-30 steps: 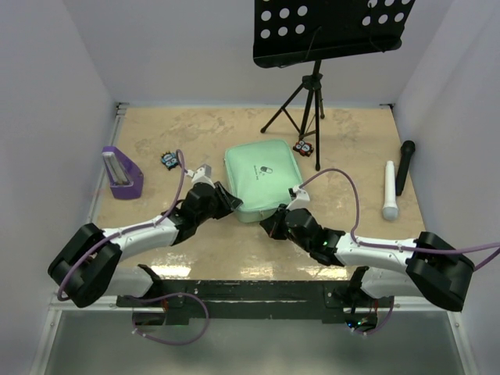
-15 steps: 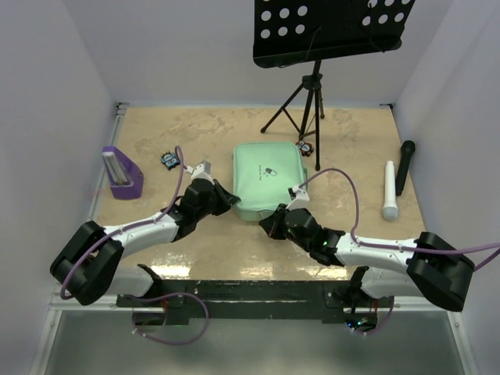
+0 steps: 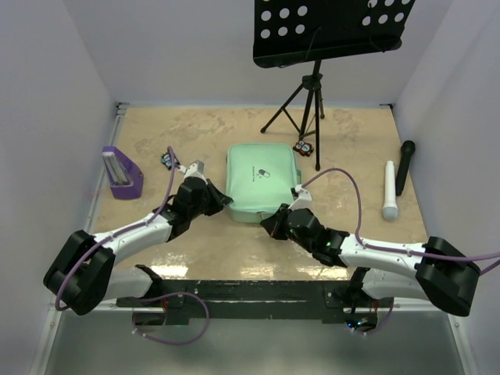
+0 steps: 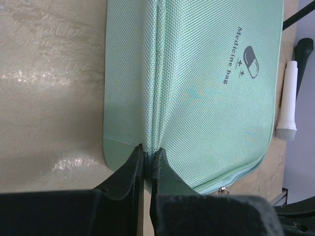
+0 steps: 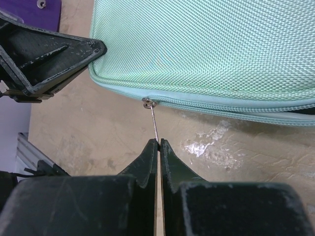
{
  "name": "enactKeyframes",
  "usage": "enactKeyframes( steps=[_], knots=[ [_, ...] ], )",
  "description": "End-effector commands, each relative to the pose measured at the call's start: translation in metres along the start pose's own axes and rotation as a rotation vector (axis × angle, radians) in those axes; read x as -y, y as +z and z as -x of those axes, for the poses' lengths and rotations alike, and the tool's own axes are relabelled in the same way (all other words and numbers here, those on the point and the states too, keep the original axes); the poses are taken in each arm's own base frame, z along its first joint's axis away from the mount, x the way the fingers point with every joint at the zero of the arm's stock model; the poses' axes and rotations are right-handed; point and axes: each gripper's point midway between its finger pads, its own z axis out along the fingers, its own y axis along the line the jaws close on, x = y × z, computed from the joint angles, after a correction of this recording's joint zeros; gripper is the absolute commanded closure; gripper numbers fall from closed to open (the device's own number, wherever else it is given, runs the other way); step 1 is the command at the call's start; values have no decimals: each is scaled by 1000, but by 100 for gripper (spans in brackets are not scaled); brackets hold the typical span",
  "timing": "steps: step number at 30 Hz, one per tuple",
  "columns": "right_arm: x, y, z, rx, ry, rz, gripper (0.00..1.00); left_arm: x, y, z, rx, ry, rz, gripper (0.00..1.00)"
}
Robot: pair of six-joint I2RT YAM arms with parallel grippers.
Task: Organize the medicine kit
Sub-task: Zip the medicine box at the center of the board.
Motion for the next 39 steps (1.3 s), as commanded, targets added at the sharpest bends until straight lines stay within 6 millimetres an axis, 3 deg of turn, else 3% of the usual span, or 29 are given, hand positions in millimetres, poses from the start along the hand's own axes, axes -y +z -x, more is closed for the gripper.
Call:
enactKeyframes(
  steps=[1, 31, 39],
  knots=[
    [13, -3, 3, 20, 3, -62, 100, -59, -7, 13, 58, 85, 217, 100],
    [32, -17, 0, 24, 66, -120, 100, -112, -37, 41, 95, 78, 327, 100],
    [38, -19, -3, 19, 89, -133, 100, -115, -39, 49, 113, 66, 336, 100]
  ],
)
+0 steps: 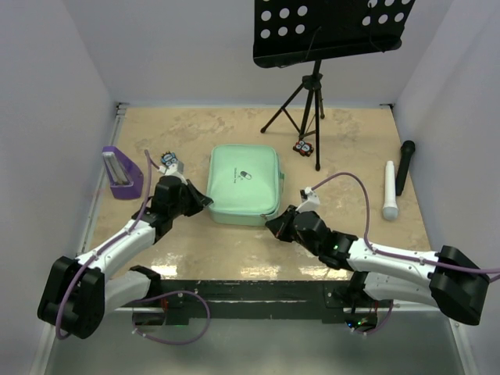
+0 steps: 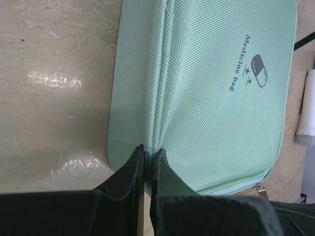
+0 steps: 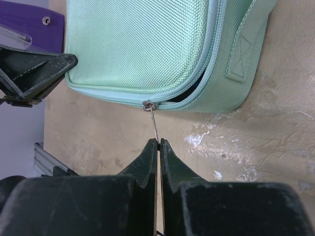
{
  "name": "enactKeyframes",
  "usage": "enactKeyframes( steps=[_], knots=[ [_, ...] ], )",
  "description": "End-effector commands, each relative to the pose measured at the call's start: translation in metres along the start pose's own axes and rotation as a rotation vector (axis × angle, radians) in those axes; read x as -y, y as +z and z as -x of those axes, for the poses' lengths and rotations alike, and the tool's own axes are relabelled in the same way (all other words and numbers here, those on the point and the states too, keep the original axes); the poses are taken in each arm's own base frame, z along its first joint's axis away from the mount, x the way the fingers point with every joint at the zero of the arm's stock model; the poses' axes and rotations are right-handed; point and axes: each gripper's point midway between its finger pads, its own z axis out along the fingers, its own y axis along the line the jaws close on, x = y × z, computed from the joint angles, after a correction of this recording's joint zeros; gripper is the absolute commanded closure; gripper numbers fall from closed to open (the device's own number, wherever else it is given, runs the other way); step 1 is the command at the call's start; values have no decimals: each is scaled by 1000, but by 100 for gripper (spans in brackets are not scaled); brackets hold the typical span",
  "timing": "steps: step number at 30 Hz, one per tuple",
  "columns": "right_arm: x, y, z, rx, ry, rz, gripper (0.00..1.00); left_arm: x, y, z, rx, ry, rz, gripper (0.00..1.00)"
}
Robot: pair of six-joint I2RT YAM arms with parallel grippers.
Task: Organize the medicine kit
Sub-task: Zip the medicine box at the center of the board.
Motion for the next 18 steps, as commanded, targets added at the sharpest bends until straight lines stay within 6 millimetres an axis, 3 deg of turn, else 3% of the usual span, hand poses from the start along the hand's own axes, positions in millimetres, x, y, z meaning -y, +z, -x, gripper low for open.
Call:
enactKeyframes(
  steps=[1, 10, 18],
  knots=[
    [32, -4, -5, 4, -6, -112, 100, -66, -3, 17, 94, 35, 264, 100],
    [32, -8, -5, 2, -3, -104, 100, -64, -4, 39, 128, 26, 272, 100],
    [26, -5, -1, 15, -25, -91, 100, -50, -5, 59, 143, 61, 249, 100]
  ],
)
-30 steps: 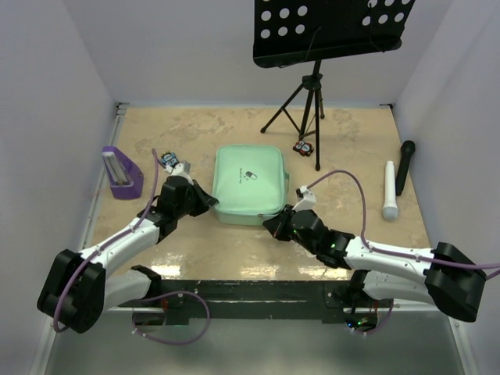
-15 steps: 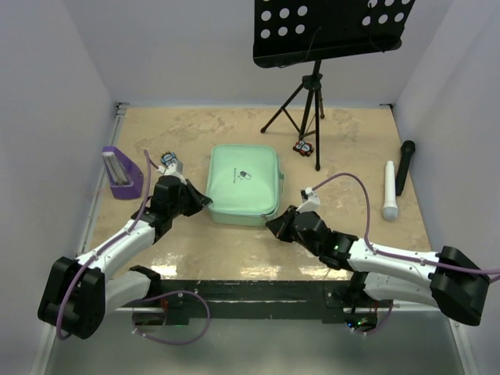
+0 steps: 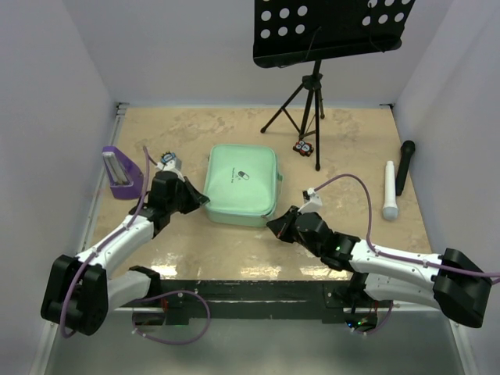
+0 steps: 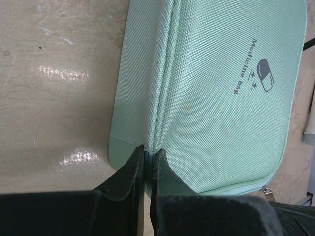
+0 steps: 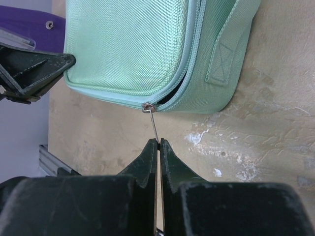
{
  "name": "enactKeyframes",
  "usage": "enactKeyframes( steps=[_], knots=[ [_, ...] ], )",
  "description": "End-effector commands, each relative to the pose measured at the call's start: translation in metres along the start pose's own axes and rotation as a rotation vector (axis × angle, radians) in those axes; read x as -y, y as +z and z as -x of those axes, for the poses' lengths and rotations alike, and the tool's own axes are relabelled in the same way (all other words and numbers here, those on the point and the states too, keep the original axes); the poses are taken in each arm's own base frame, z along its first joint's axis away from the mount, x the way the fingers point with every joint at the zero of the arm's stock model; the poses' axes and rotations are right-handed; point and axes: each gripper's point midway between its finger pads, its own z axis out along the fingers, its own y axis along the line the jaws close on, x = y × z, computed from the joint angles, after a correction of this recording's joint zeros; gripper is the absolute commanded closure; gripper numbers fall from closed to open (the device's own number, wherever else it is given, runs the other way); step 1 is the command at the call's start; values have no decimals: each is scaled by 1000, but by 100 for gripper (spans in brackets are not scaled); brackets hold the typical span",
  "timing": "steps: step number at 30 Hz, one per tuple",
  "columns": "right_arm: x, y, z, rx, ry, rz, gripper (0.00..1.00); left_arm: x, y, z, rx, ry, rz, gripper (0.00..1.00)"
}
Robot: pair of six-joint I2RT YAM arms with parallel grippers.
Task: Organize the medicine kit
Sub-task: Zip the medicine box at the center of the board.
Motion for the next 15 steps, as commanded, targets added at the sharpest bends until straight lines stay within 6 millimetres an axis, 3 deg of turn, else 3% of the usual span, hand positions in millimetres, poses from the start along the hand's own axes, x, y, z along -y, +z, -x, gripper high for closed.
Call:
enactKeyframes(
  steps=[1, 4, 8, 12, 15],
  knots=[
    [24, -1, -2, 3, -55, -88, 100, -36, -6, 51, 170, 43, 203, 99],
    [21, 1, -1, 4, -62, -83, 100, -14, -16, 60, 225, 35, 93, 71],
    [17, 3, -2, 0, -69, -74, 100, -3, -39, 77, 322, 3, 61, 37],
    [16, 5, -2, 1, -73, -71, 100, 3, -56, 85, 355, -49, 64, 24],
    [15, 7, -2, 1, -73, -70, 100, 5, -54, 66, 312, -172, 21, 22]
  ],
)
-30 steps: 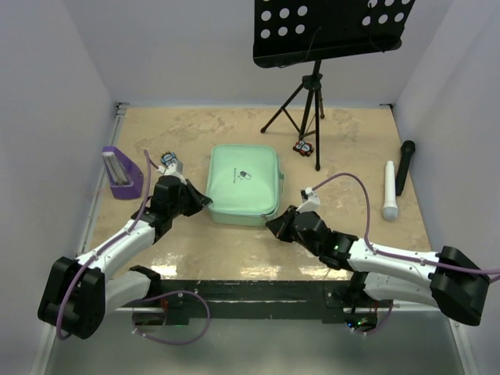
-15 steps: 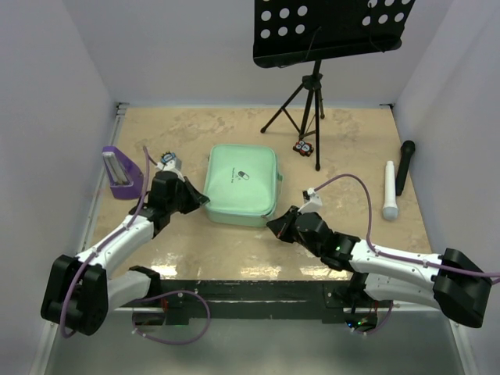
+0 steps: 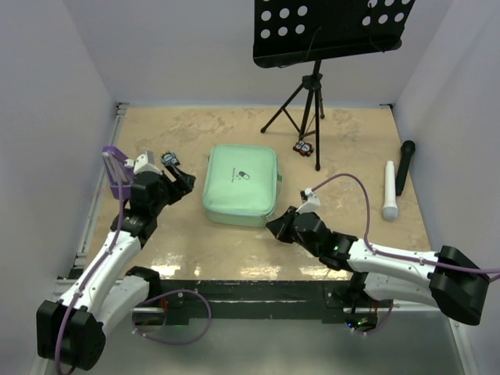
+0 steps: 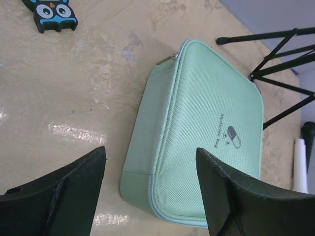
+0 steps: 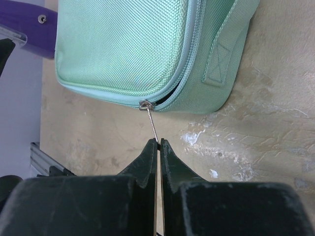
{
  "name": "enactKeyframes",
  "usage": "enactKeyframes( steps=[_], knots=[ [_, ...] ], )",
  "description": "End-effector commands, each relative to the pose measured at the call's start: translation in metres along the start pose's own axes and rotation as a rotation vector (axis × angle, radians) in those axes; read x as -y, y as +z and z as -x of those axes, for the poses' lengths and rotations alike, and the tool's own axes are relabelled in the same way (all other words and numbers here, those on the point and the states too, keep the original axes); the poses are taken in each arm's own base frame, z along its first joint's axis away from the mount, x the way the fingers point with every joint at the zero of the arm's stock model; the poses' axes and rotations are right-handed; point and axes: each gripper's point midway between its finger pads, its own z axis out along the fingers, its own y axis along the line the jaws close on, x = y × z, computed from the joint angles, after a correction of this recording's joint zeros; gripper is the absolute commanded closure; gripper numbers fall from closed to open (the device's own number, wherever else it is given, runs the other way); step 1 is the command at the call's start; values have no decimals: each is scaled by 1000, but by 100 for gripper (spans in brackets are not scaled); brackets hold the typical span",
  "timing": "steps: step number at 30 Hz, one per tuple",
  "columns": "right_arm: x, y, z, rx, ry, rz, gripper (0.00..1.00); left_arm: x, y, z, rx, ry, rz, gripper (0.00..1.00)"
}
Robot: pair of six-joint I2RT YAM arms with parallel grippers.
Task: Organize the medicine kit
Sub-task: Zip the medicine box at the center of the board.
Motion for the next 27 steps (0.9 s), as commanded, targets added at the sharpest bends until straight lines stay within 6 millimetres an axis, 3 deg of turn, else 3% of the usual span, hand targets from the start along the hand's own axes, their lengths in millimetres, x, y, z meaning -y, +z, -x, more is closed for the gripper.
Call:
enactKeyframes(
  steps=[1, 4, 6, 11, 14, 17, 20, 27],
  knots=[
    [11, 4, 1, 9, -41, -58, 100, 3, -8, -15, -29, -183, -3, 21],
    [9, 5, 2, 11, -47, -55, 100, 17, -14, -43, -54, -279, -56, 19],
    [8, 6, 3, 12, -51, -56, 100, 36, -21, -66, -93, -291, -95, 10],
    [5, 9, 3, 10, -60, -53, 100, 76, -31, -96, -134, -325, -149, 9],
    [4, 10, 1, 4, -63, -50, 100, 92, -29, -114, -173, -338, -168, 8],
    [2, 11, 2, 4, -67, -48, 100, 92, -21, -135, -213, -334, -146, 8],
    [1, 11, 3, 5, -72, -44, 100, 95, -15, -141, -215, -348, -152, 10],
    [2, 12, -1, -11, -88, -43, 100, 99, -2, -136, -165, -340, -138, 13]
  ],
)
